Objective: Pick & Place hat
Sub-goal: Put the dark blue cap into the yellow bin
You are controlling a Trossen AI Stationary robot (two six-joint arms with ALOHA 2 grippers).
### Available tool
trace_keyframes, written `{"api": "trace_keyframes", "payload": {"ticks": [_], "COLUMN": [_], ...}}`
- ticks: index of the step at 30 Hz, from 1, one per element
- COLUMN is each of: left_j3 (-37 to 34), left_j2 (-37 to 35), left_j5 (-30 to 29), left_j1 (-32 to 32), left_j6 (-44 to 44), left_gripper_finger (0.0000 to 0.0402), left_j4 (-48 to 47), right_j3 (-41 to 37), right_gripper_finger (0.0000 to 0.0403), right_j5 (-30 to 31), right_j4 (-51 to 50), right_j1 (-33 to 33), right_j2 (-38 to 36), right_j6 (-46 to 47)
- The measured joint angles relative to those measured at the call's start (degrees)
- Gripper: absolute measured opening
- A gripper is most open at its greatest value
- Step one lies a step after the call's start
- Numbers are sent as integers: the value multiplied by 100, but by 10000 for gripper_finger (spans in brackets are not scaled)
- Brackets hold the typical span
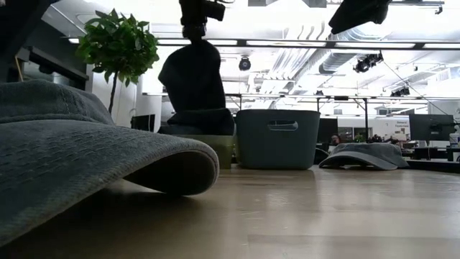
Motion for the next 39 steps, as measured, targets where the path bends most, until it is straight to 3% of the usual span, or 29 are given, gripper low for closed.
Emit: {"api": "trace_keyframes", "payload": {"ticks": [16,26,39], "left_j3": [-7,-8,-6], "left_j2": [771,1111,1352], "left_j5": [232,855,951], "left_j1": [226,219,223], "left_j6": [-56,-354,-766], "left_gripper_finger": [0,0,0], "left_j4": [-47,-90,-77], "right_j3": [0,0,0], "right_gripper_finger": [162,161,162], "right_j5": [-63,-92,-87], "right_j4": [-35,-160,-169], "right_j1": [-1,0,-1], "right_j2": [0,0,0], "right_j6": [68,166,166]}}
